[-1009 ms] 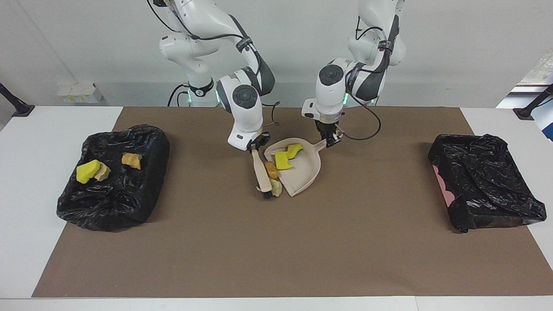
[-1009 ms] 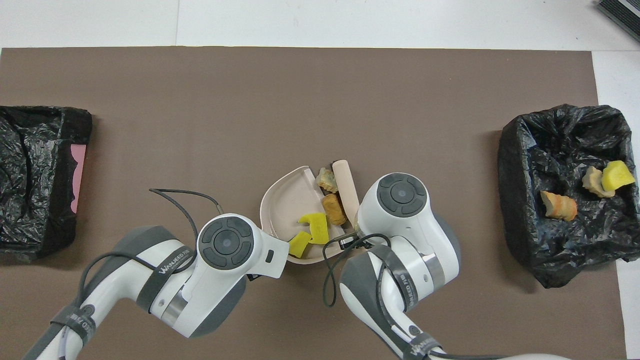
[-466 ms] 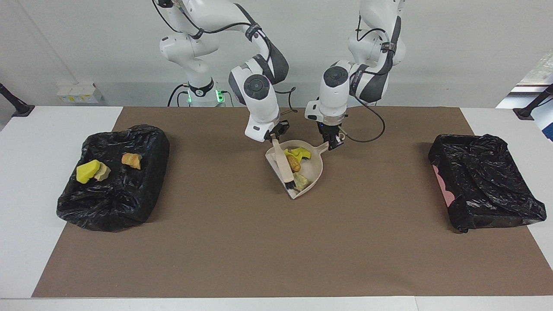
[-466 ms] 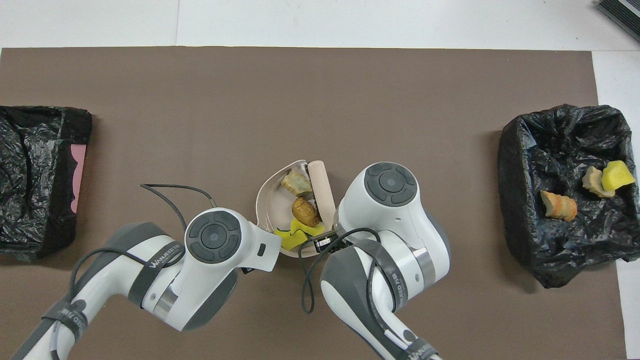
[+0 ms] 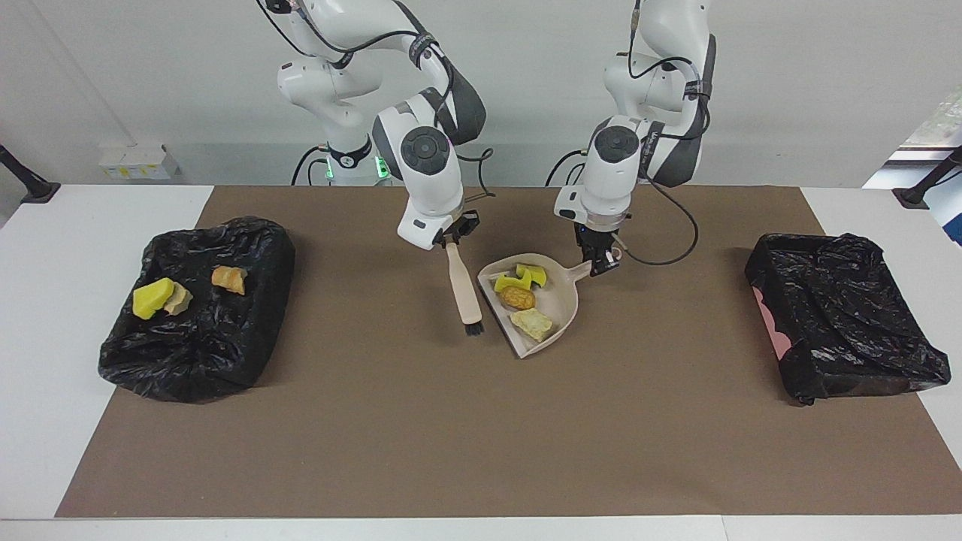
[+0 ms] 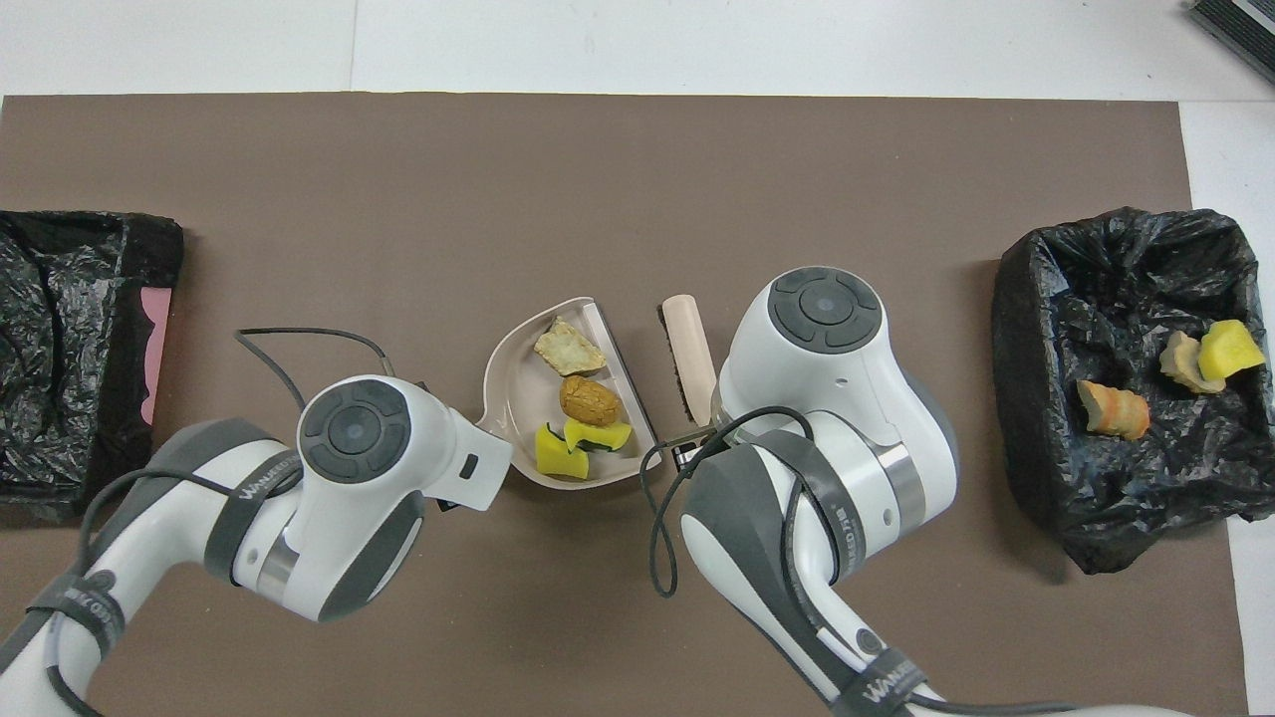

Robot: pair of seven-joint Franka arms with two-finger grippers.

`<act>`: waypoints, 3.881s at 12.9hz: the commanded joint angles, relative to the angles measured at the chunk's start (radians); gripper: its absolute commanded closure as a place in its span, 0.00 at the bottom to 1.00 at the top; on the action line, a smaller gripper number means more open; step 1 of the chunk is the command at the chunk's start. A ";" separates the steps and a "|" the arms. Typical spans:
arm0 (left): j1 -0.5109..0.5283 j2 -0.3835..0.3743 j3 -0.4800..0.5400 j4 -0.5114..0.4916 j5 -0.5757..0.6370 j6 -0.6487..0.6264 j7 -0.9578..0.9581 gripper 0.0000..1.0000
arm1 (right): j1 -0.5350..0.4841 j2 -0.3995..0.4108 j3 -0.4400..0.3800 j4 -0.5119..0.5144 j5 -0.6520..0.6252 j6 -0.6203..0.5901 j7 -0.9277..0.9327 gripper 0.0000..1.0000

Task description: Sweep and dump trash in bin

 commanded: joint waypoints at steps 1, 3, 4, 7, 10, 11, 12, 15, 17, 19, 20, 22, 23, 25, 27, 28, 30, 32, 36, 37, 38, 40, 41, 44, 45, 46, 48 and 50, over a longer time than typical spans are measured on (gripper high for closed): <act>0.102 -0.059 -0.003 0.022 0.018 -0.021 0.136 1.00 | 0.018 -0.026 0.009 -0.015 -0.023 -0.039 0.110 1.00; 0.201 -0.112 -0.003 0.023 0.018 -0.051 0.251 1.00 | 0.056 -0.037 0.012 -0.035 -0.025 -0.036 0.164 1.00; 0.253 -0.136 -0.002 0.032 0.018 -0.071 0.318 1.00 | 0.094 -0.026 0.012 -0.033 -0.025 -0.024 0.218 1.00; 0.444 -0.179 -0.002 0.063 0.018 -0.118 0.501 1.00 | 0.206 0.038 0.013 -0.021 -0.011 0.054 0.336 1.00; 0.647 -0.173 0.000 0.147 0.007 -0.136 0.656 1.00 | 0.303 0.069 0.013 -0.021 0.002 0.123 0.460 1.00; 0.705 -0.162 0.001 0.176 0.007 -0.136 0.658 1.00 | 0.329 0.075 0.015 -0.027 0.008 0.131 0.495 1.00; 0.771 -0.138 0.000 0.213 0.007 -0.136 0.658 1.00 | 0.340 0.075 0.015 -0.048 0.038 0.161 0.509 1.00; 0.893 -0.085 0.003 0.310 0.022 -0.132 0.661 1.00 | 0.371 0.071 0.013 -0.090 0.049 0.206 0.532 1.00; 0.943 -0.021 0.007 0.400 0.136 -0.125 0.728 1.00 | 0.365 0.074 0.012 -0.079 0.048 0.186 0.536 0.01; 0.977 0.028 0.009 0.445 0.230 -0.092 0.785 1.00 | 0.357 0.069 0.009 -0.058 0.048 0.173 0.536 0.00; 0.983 0.033 0.009 0.444 0.316 -0.076 0.781 1.00 | 0.343 0.069 0.009 -0.030 0.032 0.139 0.536 0.00; 0.982 0.025 0.010 0.433 0.437 -0.091 0.778 1.00 | 0.310 0.066 0.004 0.020 0.018 0.084 0.519 0.00; 0.982 0.013 0.012 0.412 0.499 -0.095 0.776 1.00 | 0.279 0.057 0.007 0.040 0.003 0.059 0.510 0.00; 0.968 -0.001 0.012 0.398 0.595 -0.116 0.736 1.00 | 0.221 0.028 0.004 0.082 -0.021 0.009 0.455 0.00; 0.945 -0.001 0.010 0.404 0.716 -0.151 0.658 1.00 | 0.141 -0.007 0.007 0.106 -0.092 -0.028 0.360 0.00; 0.921 0.001 0.010 0.413 0.767 -0.179 0.629 1.00 | 0.107 -0.011 0.007 0.131 -0.127 -0.066 0.298 0.00; 0.895 0.004 0.007 0.431 0.850 -0.216 0.610 1.00 | 0.049 -0.011 0.004 0.210 -0.195 -0.157 0.171 0.00; 0.867 0.002 0.004 0.459 0.895 -0.275 0.610 1.00 | -0.029 -0.012 0.006 0.263 -0.199 -0.202 0.053 0.00; 0.755 0.001 0.001 0.500 0.998 -0.410 0.609 1.00 | -0.189 -0.055 0.004 0.284 -0.248 -0.216 -0.185 0.00; 0.746 -0.001 0.000 0.511 0.987 -0.420 0.610 1.00 | -0.229 -0.063 0.003 0.284 -0.247 -0.216 -0.228 0.00; 0.743 0.001 -0.005 0.520 0.976 -0.437 0.607 1.00 | -0.267 -0.072 0.004 0.284 -0.244 -0.214 -0.233 0.00; 0.724 0.001 -0.010 0.522 0.822 -0.458 0.566 1.00 | -0.319 -0.078 0.001 0.284 -0.242 -0.208 -0.222 0.00; 0.723 0.001 -0.010 0.522 0.744 -0.466 0.534 1.00 | -0.347 -0.081 0.003 0.284 -0.239 -0.208 -0.221 0.00; 0.712 -0.002 -0.011 0.514 0.489 -0.478 0.396 1.00 | -0.393 -0.096 0.003 0.286 -0.229 -0.206 -0.211 0.00; 0.695 -0.002 -0.013 0.513 0.413 -0.478 0.333 1.00 | -0.398 -0.104 0.001 0.286 -0.227 -0.202 -0.205 0.00; 0.665 -0.001 -0.011 0.510 0.354 -0.480 0.274 1.00 | -0.412 -0.104 0.001 0.284 -0.227 -0.200 -0.195 0.00; 0.579 0.019 -0.013 0.506 0.289 -0.510 0.076 1.00 | -0.438 -0.104 0.003 0.286 -0.229 -0.200 -0.193 0.00; 0.491 0.051 -0.011 0.503 0.196 -0.504 -0.137 1.00 | -0.468 -0.107 0.001 0.287 -0.218 -0.202 -0.196 0.00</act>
